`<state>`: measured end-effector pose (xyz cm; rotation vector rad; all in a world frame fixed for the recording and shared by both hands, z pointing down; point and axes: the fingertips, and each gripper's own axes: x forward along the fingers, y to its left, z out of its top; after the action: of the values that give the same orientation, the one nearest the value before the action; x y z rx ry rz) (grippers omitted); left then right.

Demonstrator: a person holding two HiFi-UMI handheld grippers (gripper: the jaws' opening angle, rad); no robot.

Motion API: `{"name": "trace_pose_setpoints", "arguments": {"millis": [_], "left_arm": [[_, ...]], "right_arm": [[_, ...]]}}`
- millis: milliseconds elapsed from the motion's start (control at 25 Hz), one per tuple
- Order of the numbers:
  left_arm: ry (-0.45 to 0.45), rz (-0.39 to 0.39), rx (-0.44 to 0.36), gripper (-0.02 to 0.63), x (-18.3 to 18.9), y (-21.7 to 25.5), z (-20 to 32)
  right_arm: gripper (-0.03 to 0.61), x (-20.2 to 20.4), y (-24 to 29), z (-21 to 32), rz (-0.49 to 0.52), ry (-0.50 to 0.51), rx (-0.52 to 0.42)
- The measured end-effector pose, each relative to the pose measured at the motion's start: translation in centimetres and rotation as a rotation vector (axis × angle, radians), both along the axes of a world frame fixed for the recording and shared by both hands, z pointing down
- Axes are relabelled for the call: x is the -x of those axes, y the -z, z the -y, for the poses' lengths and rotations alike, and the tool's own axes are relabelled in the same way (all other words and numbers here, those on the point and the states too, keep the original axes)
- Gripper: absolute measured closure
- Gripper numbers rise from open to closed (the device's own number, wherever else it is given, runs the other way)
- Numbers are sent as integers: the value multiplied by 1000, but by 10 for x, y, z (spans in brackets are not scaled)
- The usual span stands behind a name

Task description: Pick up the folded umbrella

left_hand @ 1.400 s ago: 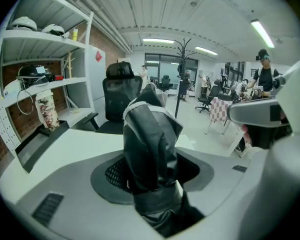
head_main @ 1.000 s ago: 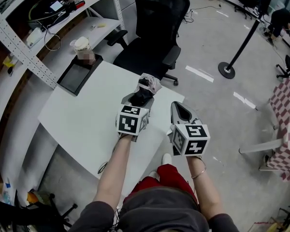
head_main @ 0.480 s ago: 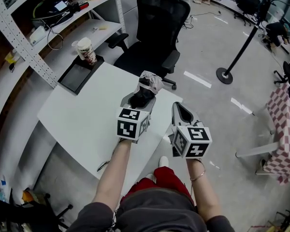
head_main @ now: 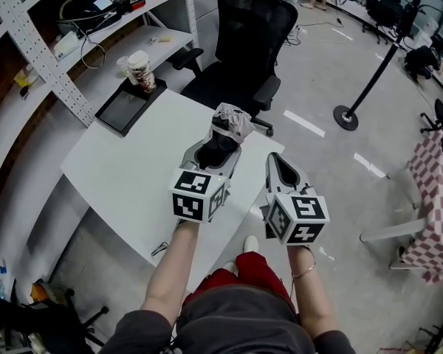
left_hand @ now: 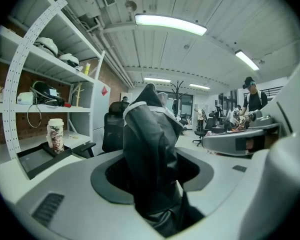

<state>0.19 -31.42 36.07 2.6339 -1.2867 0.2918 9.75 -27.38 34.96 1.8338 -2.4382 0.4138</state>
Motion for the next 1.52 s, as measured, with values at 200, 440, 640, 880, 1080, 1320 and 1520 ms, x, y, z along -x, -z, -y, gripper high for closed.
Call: {"name": "trace_pose_setpoints", "arguments": {"millis": [200, 440, 640, 880, 1080, 1320, 1520], "left_arm": [[16, -35, -15, 382, 16, 10, -18], [29, -69, -35, 382, 32, 19, -39], [50, -83, -50, 382, 45, 25, -53], [59, -114, -67, 382, 54, 35, -68], [58, -118, -87, 382, 57, 42, -77], [60, -135, -83, 382, 61, 44, -84], [64, -139, -87, 382, 66, 45, -88]], "right_arm": [[560, 13, 10, -9, 7, 12, -25], [560, 24, 16, -22, -6, 26, -49], [560, 31, 19, -33, -8, 30, -56], [560, 33, 23, -45, -12, 27, -69], [560, 32, 28, -53, -20, 24, -83], [560, 38, 33, -59, -37, 34, -104], [560, 40, 34, -64, -46, 31, -107]]}}
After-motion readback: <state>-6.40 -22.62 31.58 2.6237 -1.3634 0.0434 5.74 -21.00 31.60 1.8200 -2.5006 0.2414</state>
